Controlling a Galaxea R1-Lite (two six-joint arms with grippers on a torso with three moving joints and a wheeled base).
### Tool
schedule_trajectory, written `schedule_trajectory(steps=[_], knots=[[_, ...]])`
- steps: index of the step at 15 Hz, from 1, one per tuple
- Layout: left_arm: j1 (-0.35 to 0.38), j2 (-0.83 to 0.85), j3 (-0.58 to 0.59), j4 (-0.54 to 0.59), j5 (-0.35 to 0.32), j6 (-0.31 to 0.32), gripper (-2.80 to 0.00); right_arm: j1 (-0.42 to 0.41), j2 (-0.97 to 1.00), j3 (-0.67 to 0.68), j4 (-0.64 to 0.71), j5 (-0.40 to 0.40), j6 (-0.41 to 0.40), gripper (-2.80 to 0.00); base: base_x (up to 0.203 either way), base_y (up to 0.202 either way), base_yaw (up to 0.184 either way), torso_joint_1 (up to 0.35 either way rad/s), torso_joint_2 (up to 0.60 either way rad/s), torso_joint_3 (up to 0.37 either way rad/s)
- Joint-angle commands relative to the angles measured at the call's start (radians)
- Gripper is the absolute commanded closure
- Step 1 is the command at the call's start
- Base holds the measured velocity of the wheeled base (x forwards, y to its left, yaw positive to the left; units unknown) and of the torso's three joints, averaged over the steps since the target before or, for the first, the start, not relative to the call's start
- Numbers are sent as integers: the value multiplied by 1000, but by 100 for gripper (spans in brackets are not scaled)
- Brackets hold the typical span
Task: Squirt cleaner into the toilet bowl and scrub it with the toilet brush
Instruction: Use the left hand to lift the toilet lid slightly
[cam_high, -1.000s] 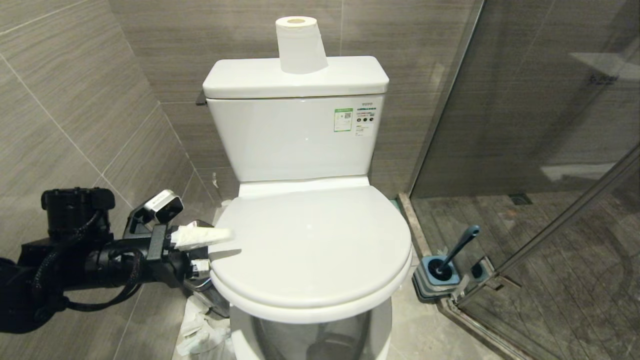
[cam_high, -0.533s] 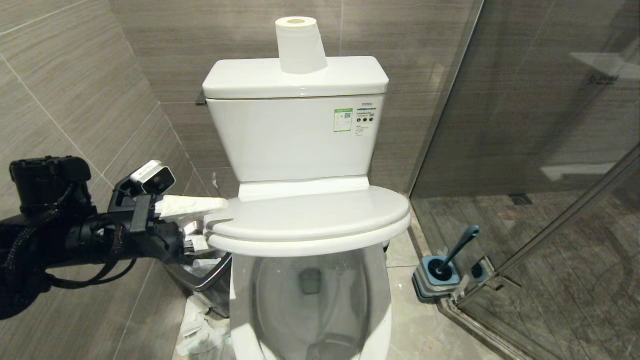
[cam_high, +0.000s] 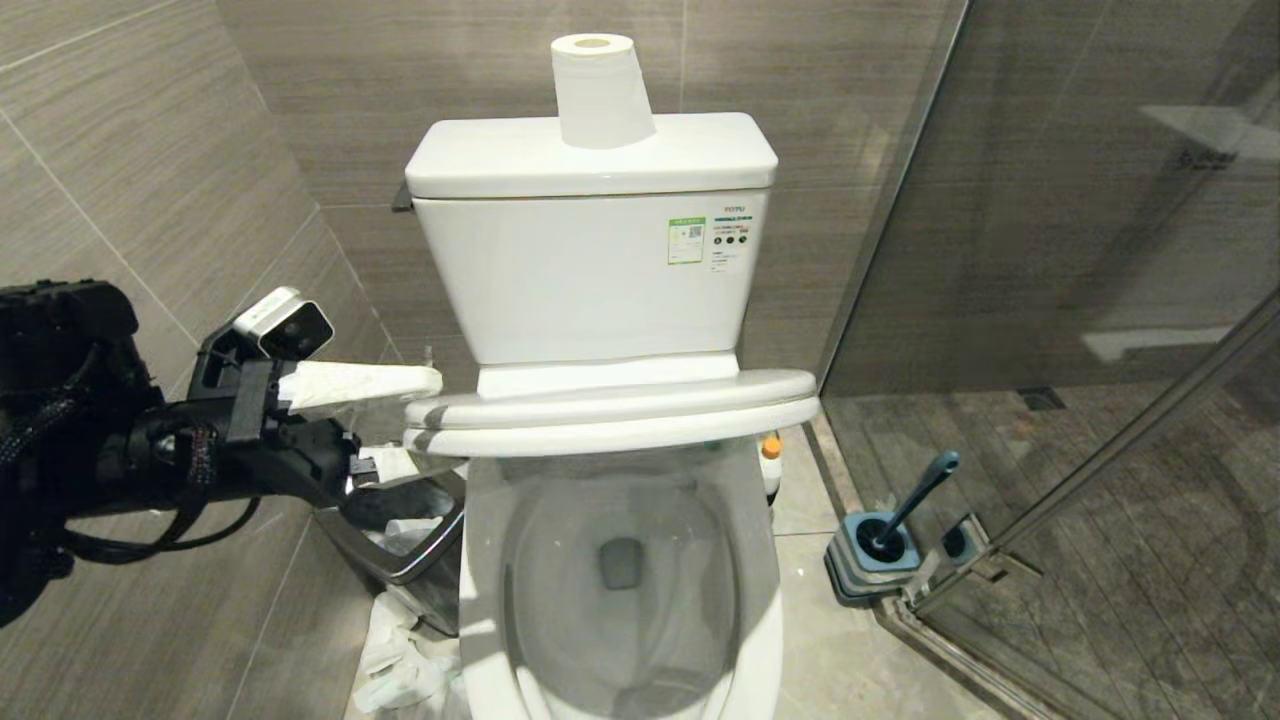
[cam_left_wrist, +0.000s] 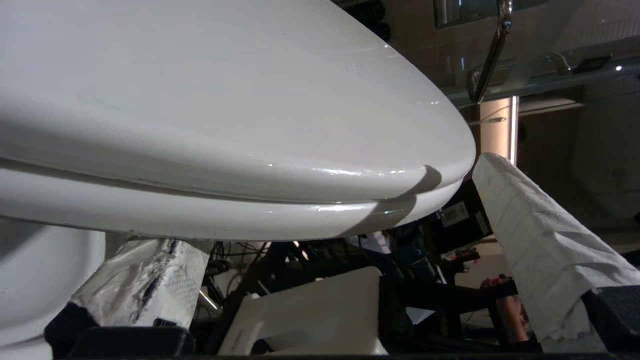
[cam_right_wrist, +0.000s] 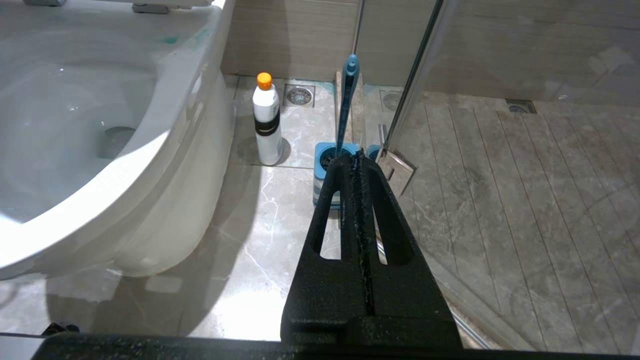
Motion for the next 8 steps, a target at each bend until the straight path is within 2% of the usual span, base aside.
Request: schedule_trajectory(steps=[1,4,6,8], knots=[[-8,6,-8,-57,-6,-11,-280,0,1,0,0,0,-1,0,0,0,0,0,0,0],[-14,11,-42,-160,-1,-87,-280,0,2,0,0,0,-1,0,0,0,0,0,0,0],[-15,23,-52,-224,13,-98,-280,0,2,0,0,0,-1,0,0,0,0,0,0,0],[-15,26,-79,-243,30,-97,-280,0,2,0,0,0,-1,0,0,0,0,0,0,0]])
